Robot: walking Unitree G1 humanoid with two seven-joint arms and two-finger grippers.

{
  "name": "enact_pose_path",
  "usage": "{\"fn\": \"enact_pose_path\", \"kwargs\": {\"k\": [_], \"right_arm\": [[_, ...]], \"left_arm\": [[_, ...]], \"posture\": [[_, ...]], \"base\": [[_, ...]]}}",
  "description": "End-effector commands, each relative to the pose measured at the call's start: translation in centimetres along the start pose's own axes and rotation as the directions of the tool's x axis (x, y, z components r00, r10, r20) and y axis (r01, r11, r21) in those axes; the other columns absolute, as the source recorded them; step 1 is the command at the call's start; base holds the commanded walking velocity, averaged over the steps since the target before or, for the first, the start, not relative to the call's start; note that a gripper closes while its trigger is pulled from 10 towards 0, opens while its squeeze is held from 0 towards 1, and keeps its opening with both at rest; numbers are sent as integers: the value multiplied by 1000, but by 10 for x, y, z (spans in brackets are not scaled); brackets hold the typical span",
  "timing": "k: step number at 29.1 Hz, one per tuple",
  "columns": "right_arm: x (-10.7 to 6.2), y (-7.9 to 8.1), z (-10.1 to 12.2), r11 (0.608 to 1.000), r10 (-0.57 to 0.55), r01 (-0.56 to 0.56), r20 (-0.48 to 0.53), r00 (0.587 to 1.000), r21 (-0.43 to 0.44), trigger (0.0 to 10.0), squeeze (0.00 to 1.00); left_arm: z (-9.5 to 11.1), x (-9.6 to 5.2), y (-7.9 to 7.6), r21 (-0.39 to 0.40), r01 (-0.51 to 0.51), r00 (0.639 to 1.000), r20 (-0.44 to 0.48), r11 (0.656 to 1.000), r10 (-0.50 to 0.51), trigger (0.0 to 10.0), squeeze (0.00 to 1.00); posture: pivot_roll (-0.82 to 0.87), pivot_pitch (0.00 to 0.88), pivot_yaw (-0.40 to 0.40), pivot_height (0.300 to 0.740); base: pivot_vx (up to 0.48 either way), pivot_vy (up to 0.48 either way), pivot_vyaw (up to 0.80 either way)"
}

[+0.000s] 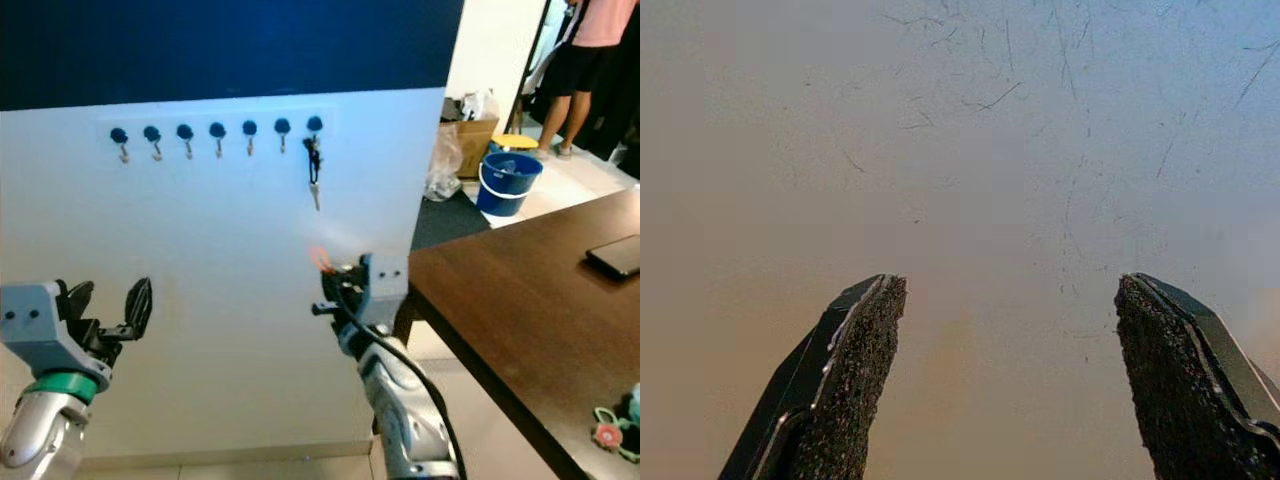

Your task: Hang keys on a hook

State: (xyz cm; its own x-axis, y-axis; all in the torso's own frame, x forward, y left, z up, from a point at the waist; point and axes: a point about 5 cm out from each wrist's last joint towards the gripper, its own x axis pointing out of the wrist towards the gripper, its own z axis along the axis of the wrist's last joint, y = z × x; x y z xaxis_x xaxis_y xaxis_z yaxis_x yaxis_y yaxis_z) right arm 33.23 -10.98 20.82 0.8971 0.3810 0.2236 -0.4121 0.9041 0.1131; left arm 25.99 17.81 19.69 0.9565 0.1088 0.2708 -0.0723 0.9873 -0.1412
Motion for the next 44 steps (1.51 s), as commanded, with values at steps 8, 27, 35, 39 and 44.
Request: {"fn": "enact_pose_path", "kwargs": {"k": [8,27,35,39,44], "right_arm": [[30,11,46,991,-42,62,164,986,-117,10000,0],[69,43,70,944,58,38,276,959,-329,10000,0],[84,63,88,913,127,30,354,927,-407,10000,0],[86,59,90,894,87,88,362,928,-440,10000,0],[85,54,84,892,41,119,340,939,-435,10000,0]], "left_arm": [[4,2,-6,-4,43,999,29,999,-43,10000,0],[11,-2,-12,-47,104,992,78,994,-100,10000,0],[20,-12,-31,-69,245,963,131,967,-234,10000,0],[21,-14,-36,-70,280,954,132,957,-270,10000,0],[20,-15,-40,-68,305,947,128,950,-295,10000,0]], "posture": [[-212,39,138,740],[-212,62,138,740],[-207,78,113,740],[-211,85,111,740],[-214,91,110,740]], "base": [[0,0,0],[0,0,0],[0,0,0],[0,0,0],[0,0,0]]}}
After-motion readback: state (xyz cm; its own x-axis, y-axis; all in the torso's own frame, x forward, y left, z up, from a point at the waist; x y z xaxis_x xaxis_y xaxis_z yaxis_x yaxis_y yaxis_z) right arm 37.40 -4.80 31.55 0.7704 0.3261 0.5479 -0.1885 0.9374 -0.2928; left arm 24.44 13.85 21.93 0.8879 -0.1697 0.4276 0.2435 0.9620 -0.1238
